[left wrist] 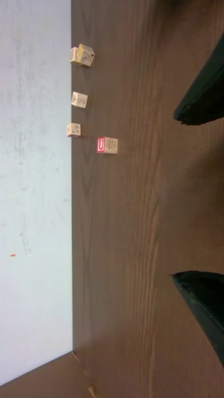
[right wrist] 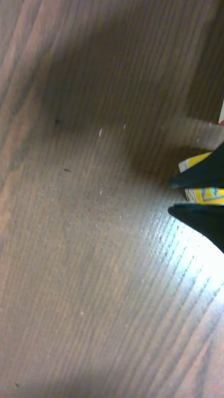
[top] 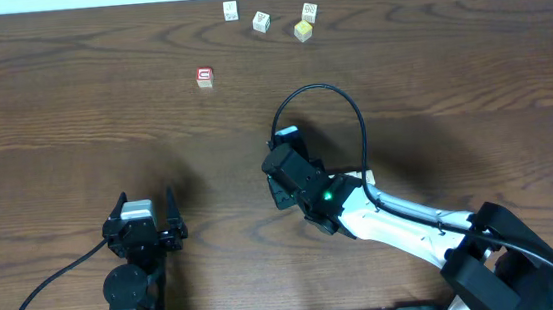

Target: Lift 5 blocks

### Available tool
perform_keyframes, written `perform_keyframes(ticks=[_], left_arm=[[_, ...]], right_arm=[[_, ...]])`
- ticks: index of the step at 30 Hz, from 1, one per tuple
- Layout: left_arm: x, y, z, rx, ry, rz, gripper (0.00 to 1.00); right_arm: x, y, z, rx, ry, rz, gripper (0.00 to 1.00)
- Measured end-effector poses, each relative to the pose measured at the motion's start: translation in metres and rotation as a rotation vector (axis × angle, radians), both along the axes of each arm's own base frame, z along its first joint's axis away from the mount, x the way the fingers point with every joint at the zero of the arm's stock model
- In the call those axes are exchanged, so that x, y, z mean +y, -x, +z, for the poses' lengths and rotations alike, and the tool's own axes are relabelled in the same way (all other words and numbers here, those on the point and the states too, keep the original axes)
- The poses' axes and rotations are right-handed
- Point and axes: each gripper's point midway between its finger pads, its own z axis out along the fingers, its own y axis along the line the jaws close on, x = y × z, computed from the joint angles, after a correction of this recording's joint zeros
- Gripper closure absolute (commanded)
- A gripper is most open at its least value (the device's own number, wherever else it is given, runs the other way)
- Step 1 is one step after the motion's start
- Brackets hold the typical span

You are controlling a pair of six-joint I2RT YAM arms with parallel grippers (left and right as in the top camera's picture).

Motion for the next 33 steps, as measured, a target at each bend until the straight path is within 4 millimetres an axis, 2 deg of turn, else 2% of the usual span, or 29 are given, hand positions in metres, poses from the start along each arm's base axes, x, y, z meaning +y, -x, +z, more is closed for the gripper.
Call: perform_keyframes(ticks=[15,18,24,33], left_arm=[[0.0,0.0,0.0,0.0,0.0,0.0,0.25],[0.0,0.0,0.0,0.0,0.0,0.0,0.25],[0.0,0.0,0.0,0.0,0.0,0.0,0.25],[0.0,0.0,0.0,0.0,0.0,0.0,0.25]], right_arm=[[0.004,-0.011,0.008,-0.067,0.002,0.014,0.99],[0.003,-0.011,0.001,-0.058,0.017,0.015,0.99],[-0.002,-0.006,-0.03,0.0,0.075,0.019,0.99],[-0.003,-0.005,-0.035,0.009,0.083,0.02,0.99]])
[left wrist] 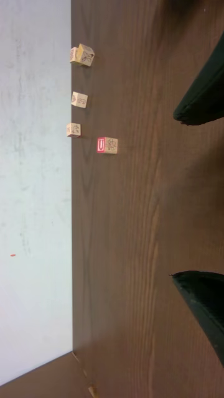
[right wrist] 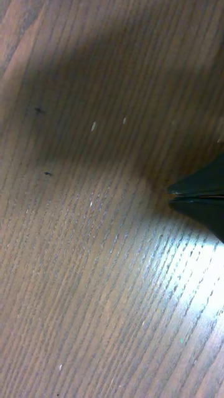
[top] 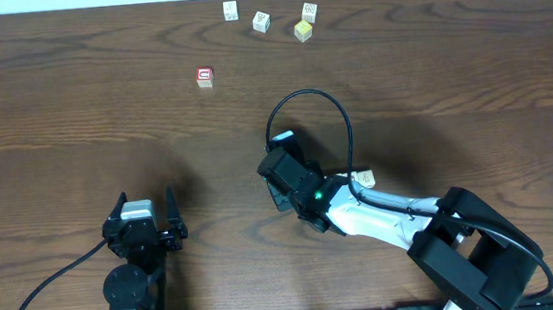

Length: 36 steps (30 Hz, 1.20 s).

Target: Lift 5 blocks

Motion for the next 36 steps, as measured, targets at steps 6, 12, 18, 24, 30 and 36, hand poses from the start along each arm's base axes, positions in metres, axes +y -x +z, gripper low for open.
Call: perform_keyframes(ticks=[6,12,18,24,30,36], left_arm=[[0.0,0.0,0.0,0.0,0.0,0.0,0.25],[0.0,0.0,0.0,0.0,0.0,0.0,0.25],[0.0,0.0,0.0,0.0,0.0,0.0,0.25],[0.0,0.0,0.0,0.0,0.0,0.0,0.25],[0.0,0.0,0.0,0.0,0.0,0.0,0.25],[0.0,0.0,0.0,0.0,0.0,0.0,0.25]], right_arm=[[0.001,-0.001,0.002,-0.001,0.01,0.016,0.99],[0.016,-0.011,0.028,-0.003,0.028,0.059,0.99],[0.022,-0.014,0.056,0.022,0.054,0.068,0.99],[0.006,0.016,0.089,0.06,0.052,0.03,0.99],[0.0,0.043,0.151,-0.026,-0.033,0.019,0.99],[-0.018,0.062,0.115,0.023,0.01,-0.031,0.99]])
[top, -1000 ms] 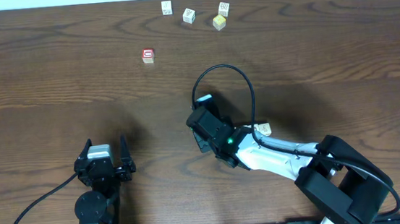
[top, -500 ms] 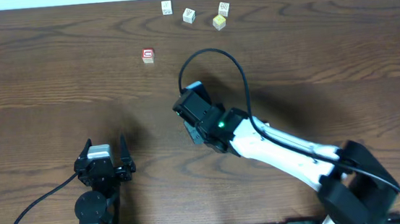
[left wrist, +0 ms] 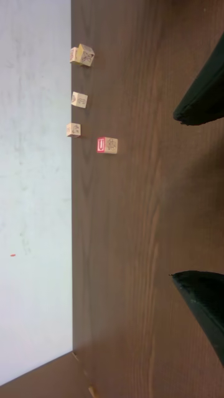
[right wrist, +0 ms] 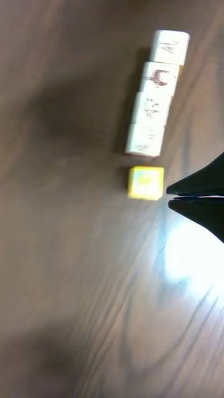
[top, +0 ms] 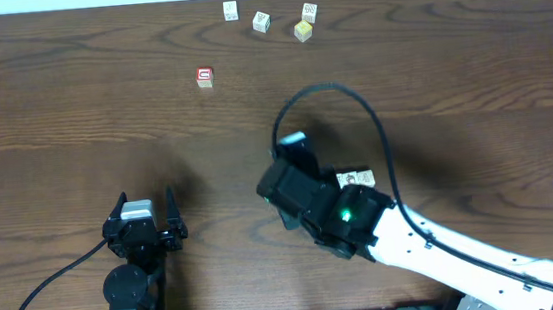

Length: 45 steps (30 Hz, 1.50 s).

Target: Lift 5 blocks

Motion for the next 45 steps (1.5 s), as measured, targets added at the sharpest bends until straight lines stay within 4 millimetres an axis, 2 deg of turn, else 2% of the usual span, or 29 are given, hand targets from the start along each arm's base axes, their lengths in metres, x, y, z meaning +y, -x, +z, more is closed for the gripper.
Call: perform_keyframes(ticks=[4,13,23,29,41,45], left_arm=[[0.0,0.0,0.0,0.0,0.0,0.0,0.24],[0.0,0.0,0.0,0.0,0.0,0.0,0.24],[0.0,0.0,0.0,0.0,0.0,0.0,0.25],[0.0,0.0,0.0,0.0,0.0,0.0,0.25],[0.0,0.0,0.0,0.0,0.0,0.0,0.25],[0.0,0.0,0.0,0.0,0.0,0.0,0.25]], right_arm=[[-0.013,0.008,-0.041,0.028,0.014,-0.039,0.99],[-0.023,0.014,-0.072,0.028,0.0,-0.06,0.99],[-0.021,0.013,-0.079,0.029,-0.032,-0.086,0.99],[-0.017,0.013,-0.097,0.057,-0.017,-0.086,0.99],[-0.017,0.003,-0.097,0.063,-0.058,-0.11,0.99],[-0.015,0.004,-0.107,0.083,-0.05,-0.105,0.99]])
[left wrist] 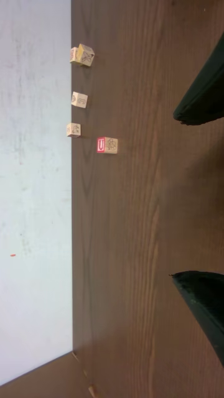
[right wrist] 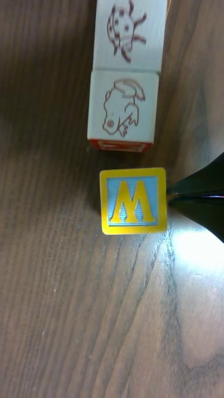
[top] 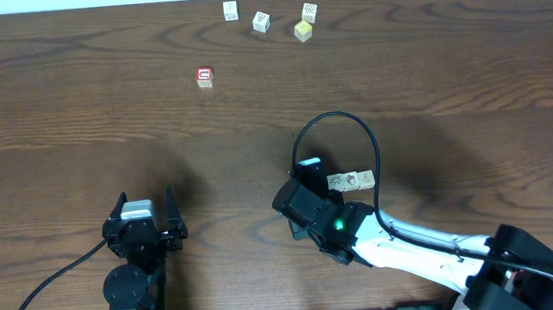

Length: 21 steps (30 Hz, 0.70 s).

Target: Lift 5 blocks

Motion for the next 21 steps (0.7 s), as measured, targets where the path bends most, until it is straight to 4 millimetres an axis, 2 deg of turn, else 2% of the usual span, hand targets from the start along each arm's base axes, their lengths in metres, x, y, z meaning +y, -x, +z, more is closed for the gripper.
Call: perform_keyframes(ticks=[21], left_arm=[[0.0,0.0,0.0,0.0,0.0,0.0,0.25]], right_arm=[[0.0052,-0.0003,-0.0017,0.006,-0.02,0.008,0.99]])
